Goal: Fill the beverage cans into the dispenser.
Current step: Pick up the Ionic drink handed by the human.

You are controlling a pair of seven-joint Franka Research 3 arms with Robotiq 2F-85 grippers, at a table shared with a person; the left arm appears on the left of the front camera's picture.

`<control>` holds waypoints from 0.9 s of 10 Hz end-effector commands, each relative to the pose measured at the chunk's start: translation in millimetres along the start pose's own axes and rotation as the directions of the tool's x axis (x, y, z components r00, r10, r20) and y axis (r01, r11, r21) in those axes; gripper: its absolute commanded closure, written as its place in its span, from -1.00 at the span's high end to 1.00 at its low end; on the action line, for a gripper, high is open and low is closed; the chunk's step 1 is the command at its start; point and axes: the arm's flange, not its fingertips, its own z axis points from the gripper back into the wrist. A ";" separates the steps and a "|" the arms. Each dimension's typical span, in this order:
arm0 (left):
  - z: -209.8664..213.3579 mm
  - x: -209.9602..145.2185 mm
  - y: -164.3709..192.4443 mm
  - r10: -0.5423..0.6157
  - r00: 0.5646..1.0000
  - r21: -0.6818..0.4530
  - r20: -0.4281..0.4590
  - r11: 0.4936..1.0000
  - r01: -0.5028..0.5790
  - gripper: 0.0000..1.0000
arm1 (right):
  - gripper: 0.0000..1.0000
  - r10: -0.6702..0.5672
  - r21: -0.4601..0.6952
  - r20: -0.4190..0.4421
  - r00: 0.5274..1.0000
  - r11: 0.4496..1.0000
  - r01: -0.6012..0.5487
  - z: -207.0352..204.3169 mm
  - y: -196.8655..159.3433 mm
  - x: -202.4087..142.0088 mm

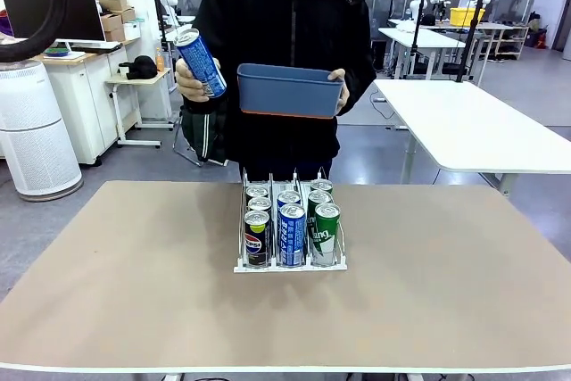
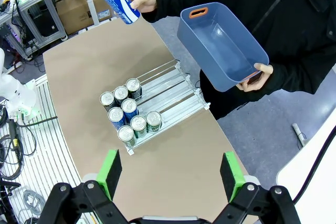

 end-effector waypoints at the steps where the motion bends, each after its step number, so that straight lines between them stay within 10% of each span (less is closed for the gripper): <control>1: -8.0 2.8 16.2 -0.037 0.998 0.017 -0.054 0.999 0.037 1.00 | 1.00 -0.009 0.004 0.007 1.000 1.000 0.009 -0.1 0.5 -0.2; 9: -45.9 14.4 40.2 -0.028 0.997 0.078 -0.070 0.996 0.033 1.00 | 1.00 -0.009 0.004 0.007 1.000 1.000 0.009 -0.1 0.5 -0.2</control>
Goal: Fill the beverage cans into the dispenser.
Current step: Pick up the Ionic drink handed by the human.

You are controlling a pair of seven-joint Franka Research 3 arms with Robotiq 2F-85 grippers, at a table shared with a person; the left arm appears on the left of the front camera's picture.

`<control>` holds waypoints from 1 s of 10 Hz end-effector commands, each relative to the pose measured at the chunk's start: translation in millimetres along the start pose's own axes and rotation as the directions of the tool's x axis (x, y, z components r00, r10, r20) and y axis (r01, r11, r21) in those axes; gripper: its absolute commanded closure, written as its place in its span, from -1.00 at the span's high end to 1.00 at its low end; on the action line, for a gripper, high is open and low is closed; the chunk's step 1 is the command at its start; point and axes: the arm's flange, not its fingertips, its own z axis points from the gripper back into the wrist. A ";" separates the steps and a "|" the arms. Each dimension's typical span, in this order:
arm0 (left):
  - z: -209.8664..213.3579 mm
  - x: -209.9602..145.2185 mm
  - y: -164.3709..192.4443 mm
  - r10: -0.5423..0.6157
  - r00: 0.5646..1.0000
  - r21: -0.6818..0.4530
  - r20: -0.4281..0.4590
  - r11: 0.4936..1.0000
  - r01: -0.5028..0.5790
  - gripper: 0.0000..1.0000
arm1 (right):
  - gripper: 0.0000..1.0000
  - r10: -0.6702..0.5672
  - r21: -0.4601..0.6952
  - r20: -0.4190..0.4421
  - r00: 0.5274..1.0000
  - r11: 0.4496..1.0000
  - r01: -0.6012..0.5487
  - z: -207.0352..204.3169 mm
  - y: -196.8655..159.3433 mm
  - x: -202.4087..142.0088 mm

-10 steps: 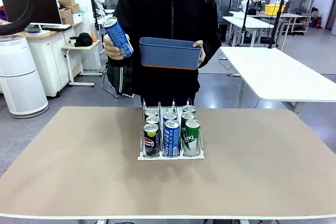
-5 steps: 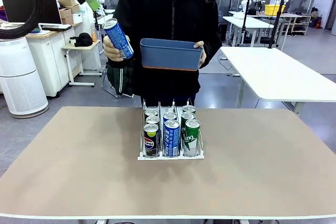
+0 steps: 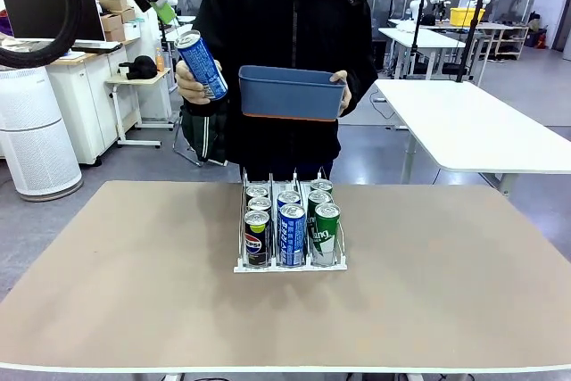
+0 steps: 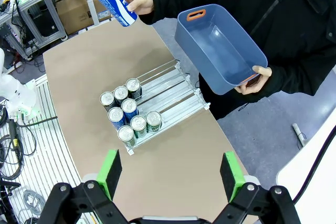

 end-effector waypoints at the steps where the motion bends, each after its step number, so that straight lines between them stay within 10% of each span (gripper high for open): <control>1: -6.0 5.1 5.1 0.020 1.000 0.015 0.021 1.000 -0.020 1.00 | 1.00 -0.009 0.004 0.007 1.000 1.000 0.009 -0.1 0.5 -0.2; 10: -55.1 14.3 19.5 -0.001 0.999 0.013 0.037 1.000 0.000 1.00 | 1.00 -0.009 0.004 0.007 1.000 1.000 0.009 -0.1 0.5 -0.2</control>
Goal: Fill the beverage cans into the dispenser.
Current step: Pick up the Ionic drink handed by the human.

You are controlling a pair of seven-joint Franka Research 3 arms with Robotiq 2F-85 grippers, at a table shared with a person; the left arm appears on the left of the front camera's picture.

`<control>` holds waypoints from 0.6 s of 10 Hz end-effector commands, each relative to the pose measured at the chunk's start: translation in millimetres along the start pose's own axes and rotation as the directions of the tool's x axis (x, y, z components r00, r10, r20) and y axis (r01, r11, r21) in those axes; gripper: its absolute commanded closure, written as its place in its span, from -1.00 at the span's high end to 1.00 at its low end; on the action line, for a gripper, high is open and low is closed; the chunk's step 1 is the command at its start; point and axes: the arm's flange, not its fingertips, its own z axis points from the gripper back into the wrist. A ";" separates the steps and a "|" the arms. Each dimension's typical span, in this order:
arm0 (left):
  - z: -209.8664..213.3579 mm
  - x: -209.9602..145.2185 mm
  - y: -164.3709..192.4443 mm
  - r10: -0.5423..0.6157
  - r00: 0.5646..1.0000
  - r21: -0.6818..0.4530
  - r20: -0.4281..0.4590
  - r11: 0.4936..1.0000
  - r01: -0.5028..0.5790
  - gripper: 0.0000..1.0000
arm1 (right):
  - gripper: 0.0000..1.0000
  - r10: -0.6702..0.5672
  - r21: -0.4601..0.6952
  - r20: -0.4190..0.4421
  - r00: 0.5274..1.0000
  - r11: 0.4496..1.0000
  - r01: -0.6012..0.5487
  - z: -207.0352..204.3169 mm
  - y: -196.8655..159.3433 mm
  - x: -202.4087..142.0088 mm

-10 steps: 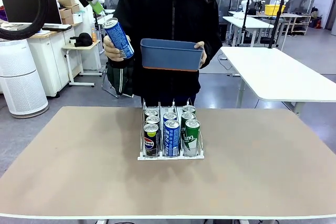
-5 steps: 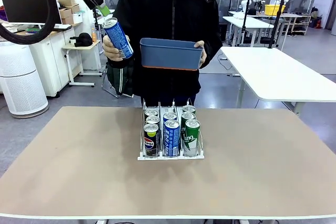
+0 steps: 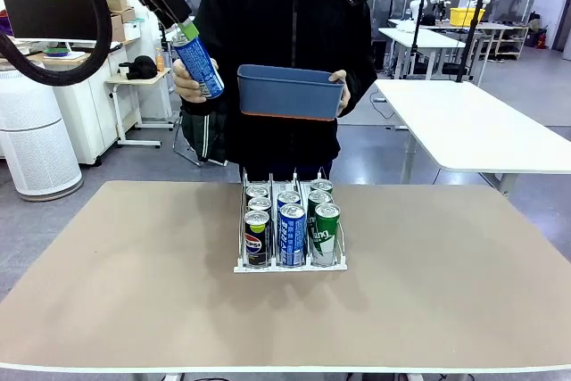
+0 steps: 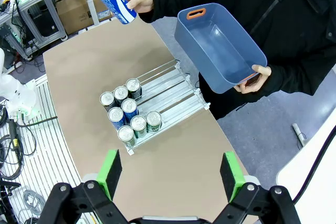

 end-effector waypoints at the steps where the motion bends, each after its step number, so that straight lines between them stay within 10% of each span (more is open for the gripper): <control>1: -10.6 -2.6 5.5 -0.012 1.000 -0.015 0.019 1.000 0.013 1.00 | 1.00 -0.009 0.004 0.007 1.000 1.000 0.009 -0.1 0.5 -0.2; 6: -35.5 -6.1 9.4 -0.035 0.999 -0.057 0.008 0.998 0.035 1.00 | 1.00 -0.009 0.004 0.007 1.000 1.000 0.009 -0.1 0.5 -0.2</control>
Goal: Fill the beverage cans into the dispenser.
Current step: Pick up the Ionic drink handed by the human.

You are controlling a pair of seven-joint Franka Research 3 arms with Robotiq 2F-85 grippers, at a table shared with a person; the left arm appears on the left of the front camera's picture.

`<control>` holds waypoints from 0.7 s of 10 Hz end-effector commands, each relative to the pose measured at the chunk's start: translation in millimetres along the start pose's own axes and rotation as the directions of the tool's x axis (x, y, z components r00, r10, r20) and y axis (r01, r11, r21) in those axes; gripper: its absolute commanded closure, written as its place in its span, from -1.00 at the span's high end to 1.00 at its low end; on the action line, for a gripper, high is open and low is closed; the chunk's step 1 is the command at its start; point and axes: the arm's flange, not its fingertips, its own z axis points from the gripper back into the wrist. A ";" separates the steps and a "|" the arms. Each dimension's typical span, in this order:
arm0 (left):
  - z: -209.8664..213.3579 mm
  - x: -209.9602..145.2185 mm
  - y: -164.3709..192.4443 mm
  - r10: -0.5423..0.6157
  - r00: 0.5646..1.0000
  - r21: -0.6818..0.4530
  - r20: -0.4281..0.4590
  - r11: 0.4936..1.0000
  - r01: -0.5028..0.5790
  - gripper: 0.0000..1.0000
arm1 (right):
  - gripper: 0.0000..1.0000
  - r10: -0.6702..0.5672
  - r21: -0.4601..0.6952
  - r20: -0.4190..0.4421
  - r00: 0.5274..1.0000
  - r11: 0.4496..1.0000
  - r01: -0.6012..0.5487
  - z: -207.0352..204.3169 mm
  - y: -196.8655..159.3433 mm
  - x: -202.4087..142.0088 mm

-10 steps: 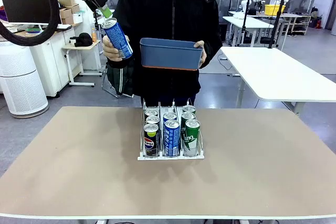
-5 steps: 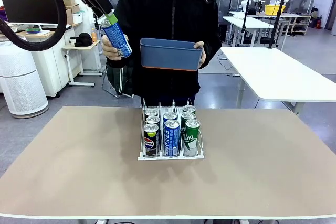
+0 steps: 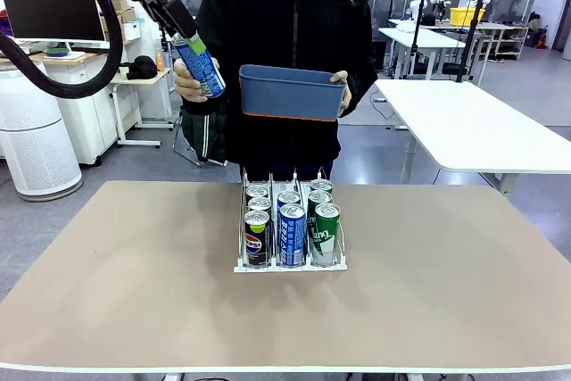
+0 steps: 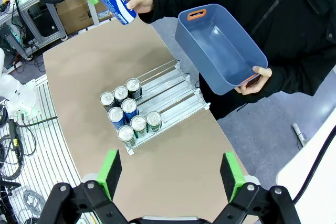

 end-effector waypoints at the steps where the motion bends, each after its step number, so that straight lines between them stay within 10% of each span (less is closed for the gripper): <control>1: -7.3 -4.8 2.5 -0.010 1.000 -0.016 0.026 1.000 0.011 1.00 | 1.00 -0.010 0.004 0.007 1.000 1.000 0.009 -0.1 0.5 -0.2; 7: -18.0 -6.9 5.4 -0.002 1.000 -0.017 0.017 1.000 0.003 1.00 | 1.00 -0.010 0.004 0.007 1.000 1.000 0.009 -0.1 0.5 -0.2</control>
